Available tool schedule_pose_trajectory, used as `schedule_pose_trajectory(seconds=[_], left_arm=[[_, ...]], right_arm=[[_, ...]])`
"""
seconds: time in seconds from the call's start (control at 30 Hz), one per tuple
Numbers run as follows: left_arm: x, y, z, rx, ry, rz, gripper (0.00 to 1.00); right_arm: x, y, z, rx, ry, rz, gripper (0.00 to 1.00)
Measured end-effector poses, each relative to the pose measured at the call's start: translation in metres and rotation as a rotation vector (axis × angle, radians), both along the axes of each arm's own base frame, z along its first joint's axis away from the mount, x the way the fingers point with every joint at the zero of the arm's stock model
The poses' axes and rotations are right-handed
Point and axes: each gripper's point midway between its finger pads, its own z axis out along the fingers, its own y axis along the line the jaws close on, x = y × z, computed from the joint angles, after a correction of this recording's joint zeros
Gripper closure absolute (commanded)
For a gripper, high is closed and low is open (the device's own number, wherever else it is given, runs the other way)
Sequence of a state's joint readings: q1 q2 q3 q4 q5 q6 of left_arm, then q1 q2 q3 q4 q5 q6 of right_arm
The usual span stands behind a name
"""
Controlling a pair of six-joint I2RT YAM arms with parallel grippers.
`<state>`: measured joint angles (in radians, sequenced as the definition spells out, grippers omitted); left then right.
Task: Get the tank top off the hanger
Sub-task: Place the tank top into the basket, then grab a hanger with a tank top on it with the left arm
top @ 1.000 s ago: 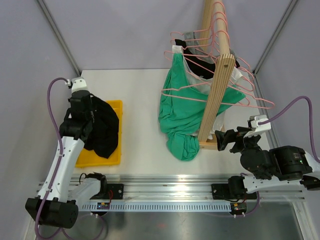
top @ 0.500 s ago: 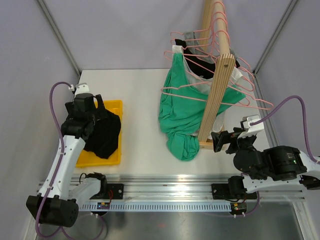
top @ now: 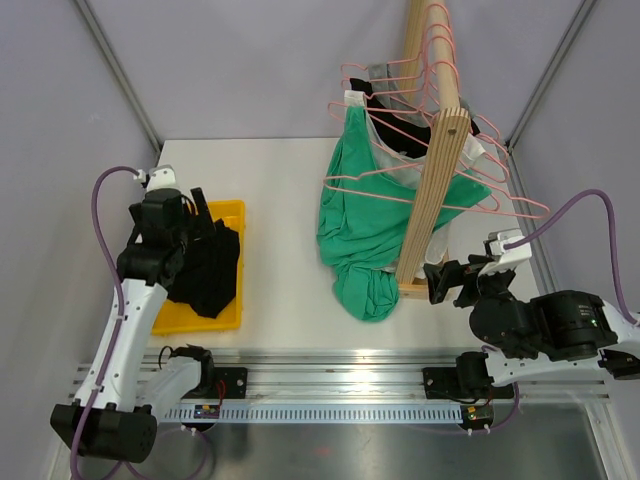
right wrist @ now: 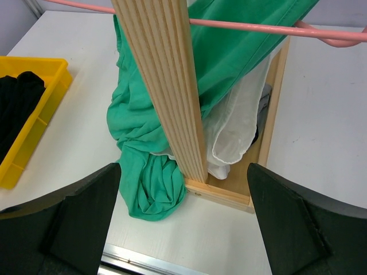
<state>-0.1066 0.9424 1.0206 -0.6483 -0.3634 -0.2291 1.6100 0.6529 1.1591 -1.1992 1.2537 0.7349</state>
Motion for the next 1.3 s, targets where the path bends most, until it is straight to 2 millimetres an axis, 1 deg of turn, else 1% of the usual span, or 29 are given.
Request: schedule_pose_trajectory(seconds=[0.17,0.33,0.43,0.57,0.63,0.77,0.93,1.03,1.13,1.2,1.3], left_arm=[[0.001,-0.015,0.018,-0.048,-0.077,-0.076,0.01],[0.005,-0.036,0.045,-0.097,-0.17,-0.198,0.01],[0.009,-0.053,0.07,-0.122,-0.233,-0.294,0.01],[0.016,-0.075,0.109,-0.146,-0.322,-0.423,0.01],[0.019,-0.088,0.127,-0.158,-0.365,-0.501,0.01],[0.024,-0.116,0.156,-0.185,-0.426,-0.661,0.01],[0.031,-0.151,0.205,-0.19,-0.514,-0.861,0.01],[0.033,-0.182,0.235,-0.169,-0.565,-1.001,0.01],[0.03,-0.216,0.254,-0.139,-0.591,-1.145,0.01],[0.027,-0.235,0.26,-0.124,-0.595,-1.224,0.01],[0.027,-0.261,0.263,-0.091,-0.602,-1.34,0.01]], right_arm=[[0.0,-0.003,0.002,0.003,0.003,-0.003,0.0],[0.0,-0.009,0.003,0.003,0.009,-0.011,0.01],[0.001,-0.015,0.005,0.008,0.012,-0.02,0.01],[0.001,-0.022,0.009,0.028,0.011,-0.027,0.0],[0.002,-0.026,0.015,0.05,0.008,-0.031,0.0],[0.004,-0.033,0.029,0.079,-0.007,-0.043,0.01],[0.006,-0.039,0.049,0.1,-0.029,-0.059,0.01],[0.007,-0.04,0.052,0.093,-0.036,-0.061,0.01],[0.007,-0.04,0.051,0.082,-0.038,-0.06,0.0],[0.007,-0.04,0.051,0.077,-0.039,-0.06,0.0],[0.007,-0.041,0.051,0.073,-0.04,-0.059,0.01]])
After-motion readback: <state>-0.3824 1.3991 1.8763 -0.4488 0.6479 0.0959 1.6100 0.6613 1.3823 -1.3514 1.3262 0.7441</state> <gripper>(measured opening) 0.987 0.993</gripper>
